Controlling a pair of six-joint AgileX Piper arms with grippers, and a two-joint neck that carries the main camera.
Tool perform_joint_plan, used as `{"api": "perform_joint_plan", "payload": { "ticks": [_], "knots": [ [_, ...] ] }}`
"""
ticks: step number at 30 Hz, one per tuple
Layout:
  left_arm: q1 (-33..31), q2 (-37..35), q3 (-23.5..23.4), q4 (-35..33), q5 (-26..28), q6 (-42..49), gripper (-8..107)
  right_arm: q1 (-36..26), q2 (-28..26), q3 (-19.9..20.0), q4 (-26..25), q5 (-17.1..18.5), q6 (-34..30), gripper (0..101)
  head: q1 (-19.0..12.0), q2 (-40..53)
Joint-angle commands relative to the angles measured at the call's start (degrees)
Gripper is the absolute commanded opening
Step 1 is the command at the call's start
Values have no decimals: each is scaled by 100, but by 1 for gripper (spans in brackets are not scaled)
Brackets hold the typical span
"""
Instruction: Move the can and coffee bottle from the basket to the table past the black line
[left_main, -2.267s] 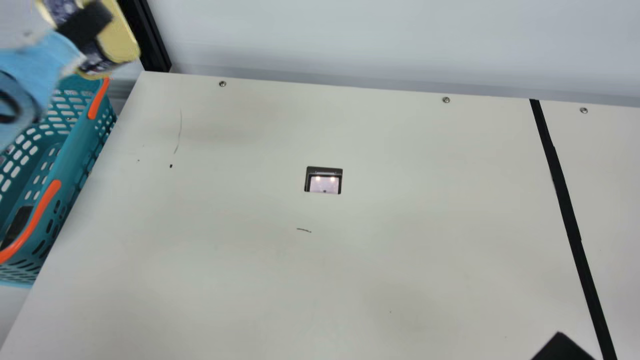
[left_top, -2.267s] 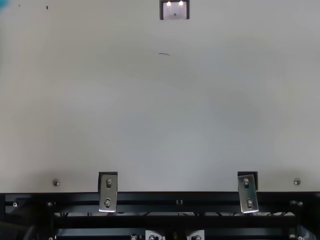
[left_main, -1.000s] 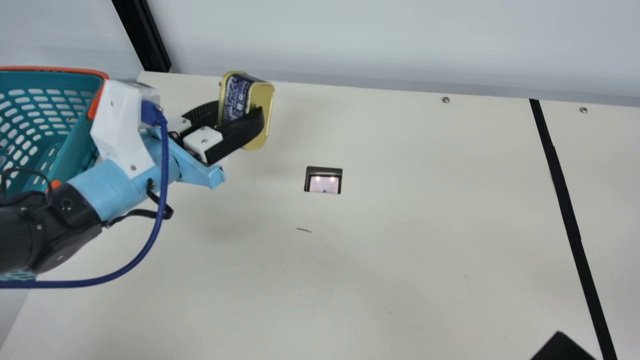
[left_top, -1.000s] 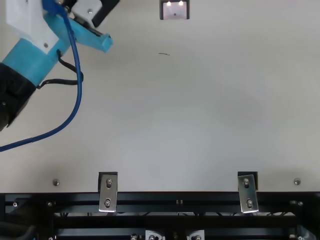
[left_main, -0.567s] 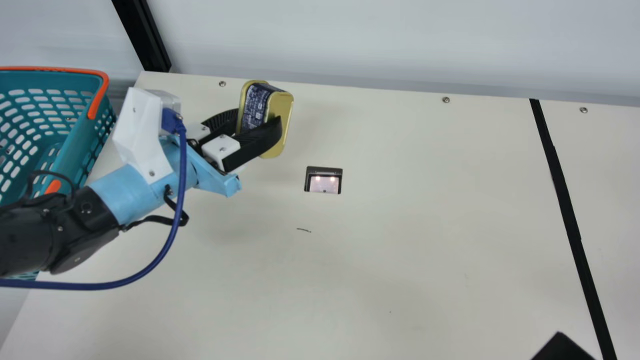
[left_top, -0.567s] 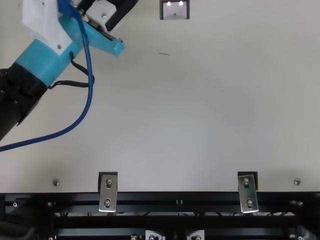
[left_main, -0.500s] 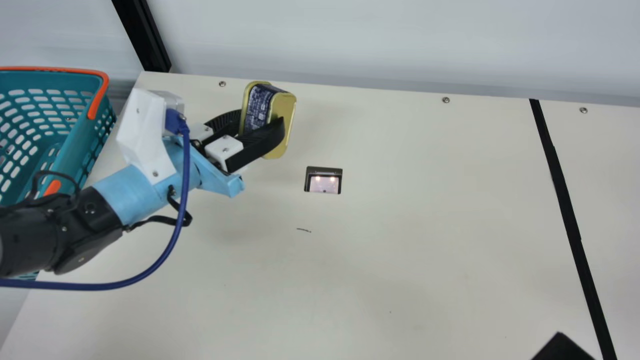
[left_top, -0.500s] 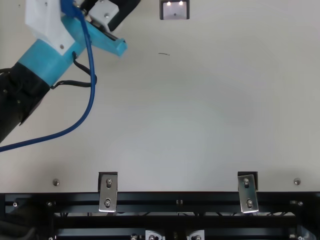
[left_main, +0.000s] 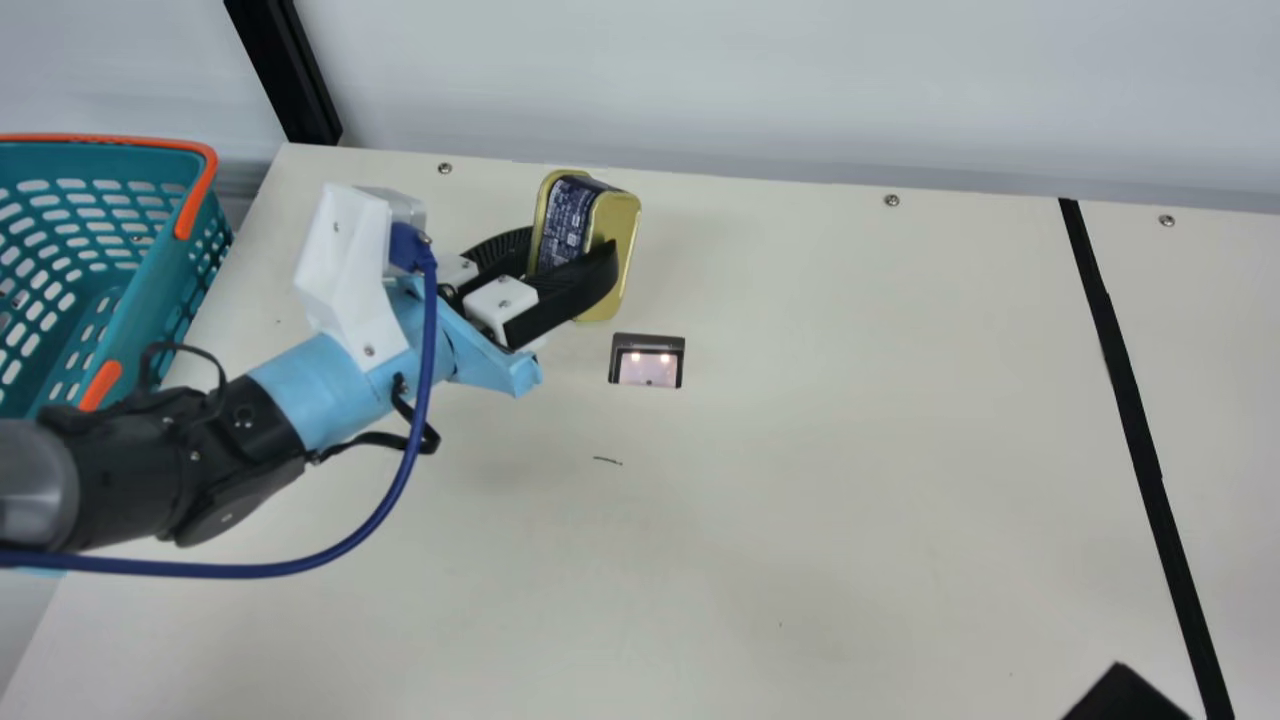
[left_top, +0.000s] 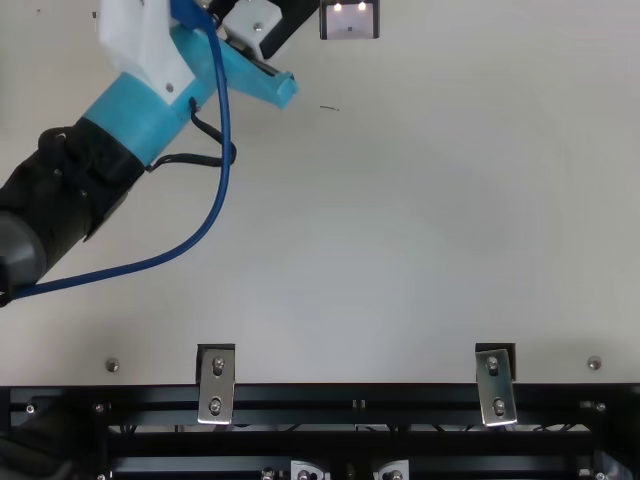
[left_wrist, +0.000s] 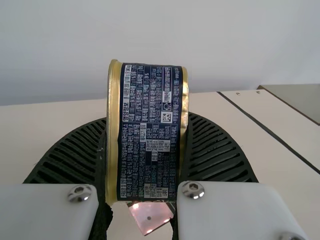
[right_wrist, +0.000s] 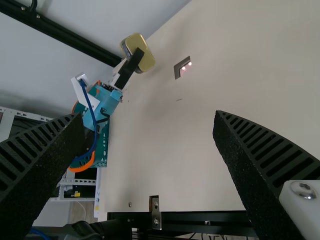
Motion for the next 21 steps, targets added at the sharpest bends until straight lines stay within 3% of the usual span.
{"api": "perform_joint_plan", "payload": {
  "ticks": [1, 21],
  "knots": [
    [-51, 48, -48, -69, 10, 10, 10, 0, 0, 0, 0, 0, 0, 101, -28, -2],
    [-542, 521, -603, -560, 258, 77, 10, 0, 0, 0, 0, 0, 0, 101, -28, -2]
  ]
}}
